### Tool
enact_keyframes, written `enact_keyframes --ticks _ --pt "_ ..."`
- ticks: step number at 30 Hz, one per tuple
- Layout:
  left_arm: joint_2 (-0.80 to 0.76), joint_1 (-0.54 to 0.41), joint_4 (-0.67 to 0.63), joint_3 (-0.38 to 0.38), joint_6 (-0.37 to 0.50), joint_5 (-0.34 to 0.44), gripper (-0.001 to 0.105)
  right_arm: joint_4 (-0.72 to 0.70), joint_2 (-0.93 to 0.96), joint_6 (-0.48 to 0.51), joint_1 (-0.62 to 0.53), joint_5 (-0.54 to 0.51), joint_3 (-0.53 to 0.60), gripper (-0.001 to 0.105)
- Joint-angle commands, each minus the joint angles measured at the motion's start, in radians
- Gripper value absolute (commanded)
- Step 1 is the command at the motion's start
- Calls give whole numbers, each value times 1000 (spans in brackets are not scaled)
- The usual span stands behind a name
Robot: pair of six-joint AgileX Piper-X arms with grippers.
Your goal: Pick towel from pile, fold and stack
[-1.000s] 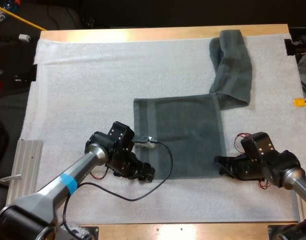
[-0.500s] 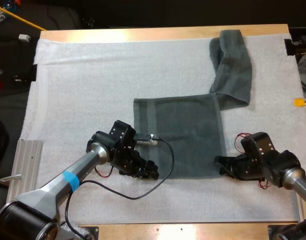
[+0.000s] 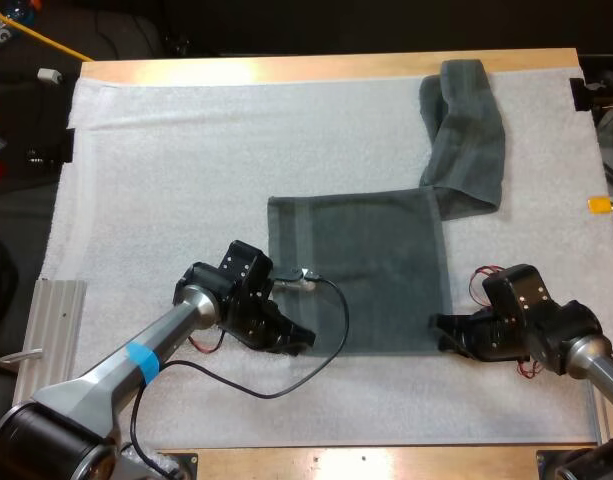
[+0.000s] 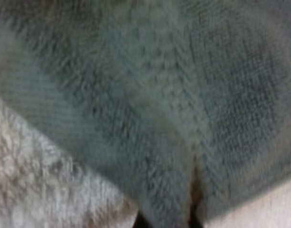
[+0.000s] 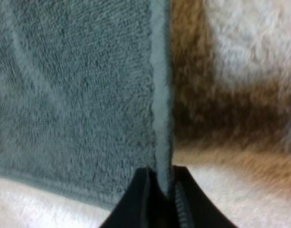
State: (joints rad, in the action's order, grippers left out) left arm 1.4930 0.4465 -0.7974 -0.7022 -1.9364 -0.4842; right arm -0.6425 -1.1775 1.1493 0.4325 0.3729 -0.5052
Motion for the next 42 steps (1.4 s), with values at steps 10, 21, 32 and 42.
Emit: enact_keyframes --ticks 10,21,32,42 --pt "-194 187 -214 1 84 45 0 -250 184 32 76 -39 -12 0" --pt "-338 260 -286 1 39 45 0 -367 410 -191 282 -73 -12 0" --pt "-256 -28 24 4 -117 -156 0 5 241 -493 266 -257 -9 0" --pt "-105 -160 128 4 -139 -277 0 257 43 -657 144 -275 -9 0"
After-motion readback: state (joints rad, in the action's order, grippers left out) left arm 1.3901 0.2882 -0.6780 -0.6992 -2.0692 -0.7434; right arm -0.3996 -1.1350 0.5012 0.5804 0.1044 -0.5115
